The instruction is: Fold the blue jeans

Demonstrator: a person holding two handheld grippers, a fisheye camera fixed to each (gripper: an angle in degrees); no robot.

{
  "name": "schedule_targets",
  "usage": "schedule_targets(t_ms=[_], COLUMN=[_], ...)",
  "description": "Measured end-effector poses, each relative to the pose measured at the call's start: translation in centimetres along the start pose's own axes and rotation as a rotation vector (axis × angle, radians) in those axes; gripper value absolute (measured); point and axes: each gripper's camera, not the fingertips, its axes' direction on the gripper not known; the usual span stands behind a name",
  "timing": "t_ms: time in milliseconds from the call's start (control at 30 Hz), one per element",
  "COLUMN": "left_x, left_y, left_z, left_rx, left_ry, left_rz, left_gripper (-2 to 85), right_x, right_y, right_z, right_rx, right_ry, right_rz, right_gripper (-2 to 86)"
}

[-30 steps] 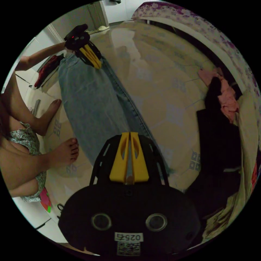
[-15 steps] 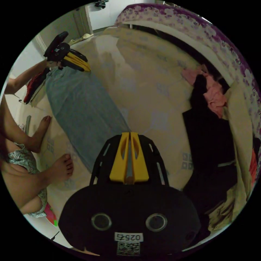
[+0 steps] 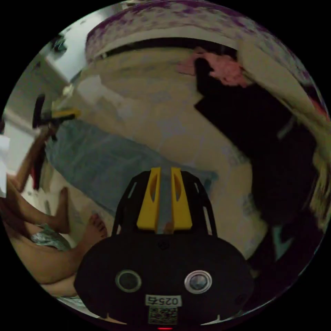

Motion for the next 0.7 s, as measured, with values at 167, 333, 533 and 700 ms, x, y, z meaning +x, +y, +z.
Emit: schedule_targets(t_ms=[167,333,533,700], left_x=[13.2,23.5,25.7,25.2], left_y=[2.6,4.1,6.3,7.5], left_z=[2.3,8.7,12.1,12.8], left_rx=[-0.043,-0.129,-0.174,-0.196], left_ry=[0.314,0.275,0.258,0.28], left_rz=[0.219,0.447,0.544,0.542], left_gripper=[5.7,5.5,3.0,2.9], right_x=[7.1,11.8,15.9,18.6], right_y=[13.9,21.7,24.5,25.8], right_z=[-1.5,-1.7,-0.5,-0.9], right_rx=[0.102,0.289,0.317,0.372], right_ry=[-0.184,-0.345,-0.446,-0.489], right_rz=[0.491,0.777,0.839,0.874], right_gripper=[6.6,7.7,8.4,7.8])
